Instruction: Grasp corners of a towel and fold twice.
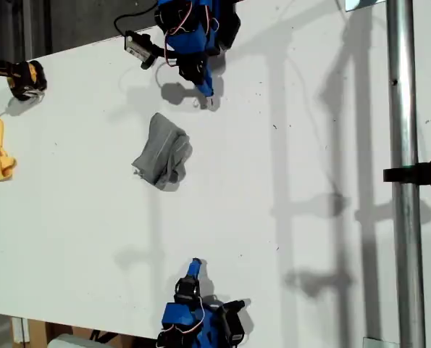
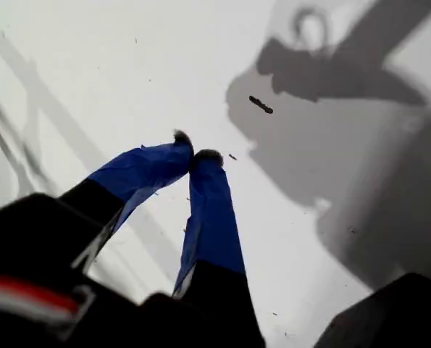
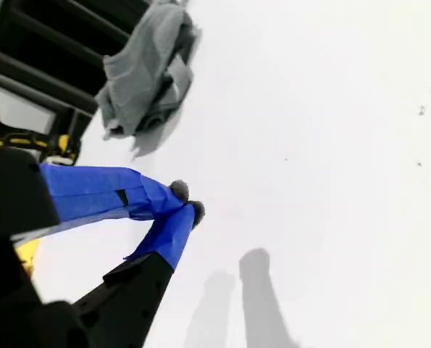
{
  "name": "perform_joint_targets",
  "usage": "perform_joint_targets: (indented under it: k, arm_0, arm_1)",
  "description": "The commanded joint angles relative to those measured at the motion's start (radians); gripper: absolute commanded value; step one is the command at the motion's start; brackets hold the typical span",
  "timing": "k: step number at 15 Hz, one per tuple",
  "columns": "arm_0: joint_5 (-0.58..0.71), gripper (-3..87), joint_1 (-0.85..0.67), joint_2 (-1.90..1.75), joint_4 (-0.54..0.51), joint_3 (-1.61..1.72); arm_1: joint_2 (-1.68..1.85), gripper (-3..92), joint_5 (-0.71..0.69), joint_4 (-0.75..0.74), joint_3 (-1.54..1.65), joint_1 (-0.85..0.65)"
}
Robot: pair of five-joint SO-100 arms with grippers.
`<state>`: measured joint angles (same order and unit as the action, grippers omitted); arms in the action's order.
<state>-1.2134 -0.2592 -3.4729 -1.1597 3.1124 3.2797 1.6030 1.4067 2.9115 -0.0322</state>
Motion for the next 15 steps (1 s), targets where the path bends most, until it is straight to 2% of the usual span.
perform_joint_targets:
  k: [1, 2, 3, 4, 5, 15]
  arm_0:
    - [-0.149, -2.2, 0.052, -0.006, -0.015, 0.008]
    - [-0.276, -2.1, 0.043, -0.006, -0.101, 0.008]
    - [-0.176, -2.1, 0.044, 0.000, -0.133, 0.006]
    - [0.089, -2.1, 0.048, -0.003, -0.133, 0.006]
    - [0.252, -2.2, 0.049, -0.003, -0.130, 0.006]
    - [0.239, -2.3, 0.043, -0.003, -0.132, 0.006]
  arm_1:
    - [0.002, 2.9, -0.103, 0.018, -0.017, 0.017]
    - [0.002, 2.9, -0.106, 0.018, -0.015, 0.020]
    - [0.003, 2.9, -0.106, 0.018, -0.015, 0.020]
    - [0.003, 2.9, -0.106, 0.018, -0.015, 0.020]
    - [0.003, 2.9, -0.106, 0.018, -0.015, 0.018]
    - [0.003, 2.9, -0.106, 0.018, -0.015, 0.018]
